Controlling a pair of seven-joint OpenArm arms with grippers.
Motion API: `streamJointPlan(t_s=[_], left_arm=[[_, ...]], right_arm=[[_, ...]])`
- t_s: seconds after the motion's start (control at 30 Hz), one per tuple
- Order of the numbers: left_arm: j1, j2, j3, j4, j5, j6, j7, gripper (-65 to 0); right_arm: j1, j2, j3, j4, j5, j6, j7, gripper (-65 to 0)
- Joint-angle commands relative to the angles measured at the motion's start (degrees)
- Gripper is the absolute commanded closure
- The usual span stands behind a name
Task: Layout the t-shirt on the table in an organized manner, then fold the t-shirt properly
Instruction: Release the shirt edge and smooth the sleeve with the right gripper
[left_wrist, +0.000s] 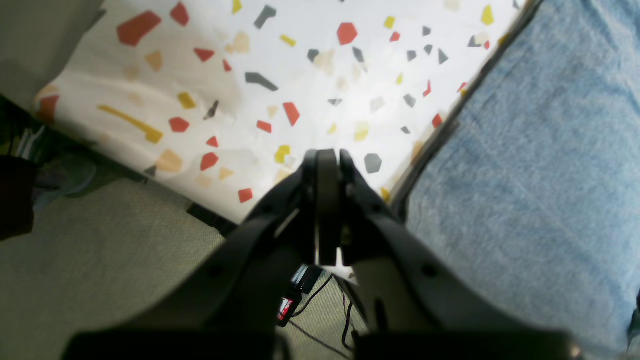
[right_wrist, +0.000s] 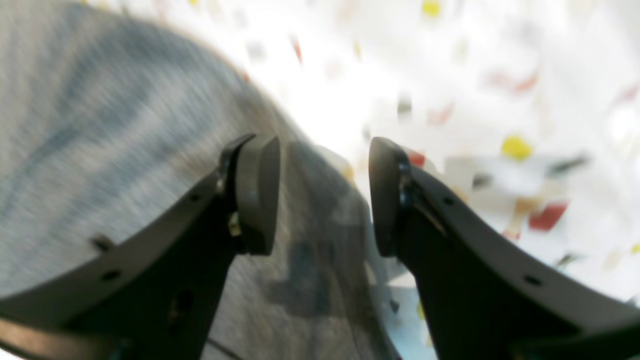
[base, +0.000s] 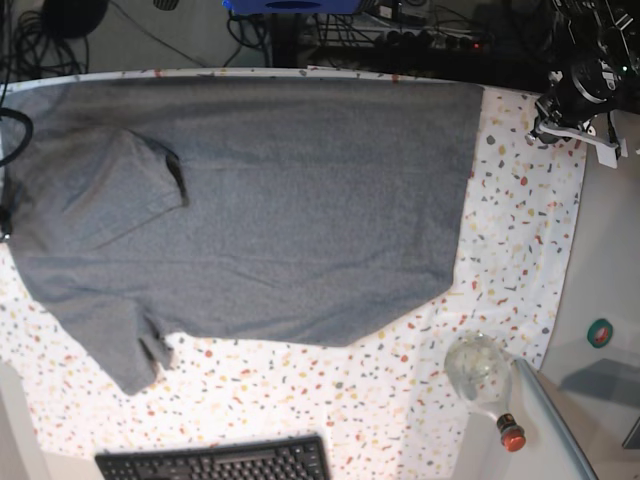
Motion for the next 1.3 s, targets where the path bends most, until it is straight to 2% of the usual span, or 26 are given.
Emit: streamJointPlan(t_s=[0.0,0.1,0.23,0.27,0.33,0.37,0.47,0.57,0.73,0.93,1.1,1.27], left_arm=[[0.1,-0.9,-0.4,0.8,-0.5,-0.3,-0.8,0.0],[0.0,-0.9,-0.4,0.8,-0.5,-0.3,-0.8,0.0],[-0.1,-0.9,-0.4,0.8,-0.5,-0.3,-0.8,0.0],[0.0,-0.9,-0.4,0.8,-0.5,-0.3,-0.8,0.0],[0.2,-0.9,-0.4,0.8,-0.5,-0.3,-0.8,0.0],[0.3,-0.9,-0.4,0.8,-0.5,-0.3,-0.8,0.0],[0.4,-0.9,-0.4,0.8,-0.5,-0.3,-0.8,0.0],[0.4,-0.9,-0.4,0.8,-0.5,-0.3,-0.8,0.0],[0.2,-0.9,0.0,0.8,-0.5,-0.3,-0.8,0.0],[-0.1,-0.9,0.1,0.8,-0.5,-0.3,-0.8,0.0],[-0.2,-0.9,0.1,0.8,-0.5,-0.3,-0.8,0.0],[-0.2,-0.9,0.1,-0.6,-0.5,-0.3,-0.8,0.0]], right_arm=[[0.8,0.9,0.1,0.7,0.6,0.1,1.1,-27.9],[-0.4,-0.4,0.1,0.9,0.6,-2.5,1.1,-27.9],[-0.5,-1.5,0.1,0.9,0.6,-2.9,0.8,-25.2],[-0.5,-1.8,0.1,1.2,0.6,-2.9,0.8,-20.7],[-0.6,-2.1,0.1,2.1,0.6,-2.5,0.8,-1.7],[-1.2,-2.3,0.3,3.0,0.6,-2.5,0.8,0.0],[-3.7,-3.6,0.6,9.7,0.9,-2.5,0.1,0.0],[-8.9,-5.9,1.4,21.8,0.9,-2.5,-3.7,0.0],[-16.8,-12.4,9.6,46.3,0.9,-2.6,-17.8,0.0],[-23.2,-19.6,12.8,66.8,0.9,-2.6,-31.8,0.0],[-27.0,-25.4,13.0,74.4,0.8,-2.9,-37.0,0.0],[-27.8,-28.4,13.0,73.3,0.7,-3.0,-37.7,0.0]])
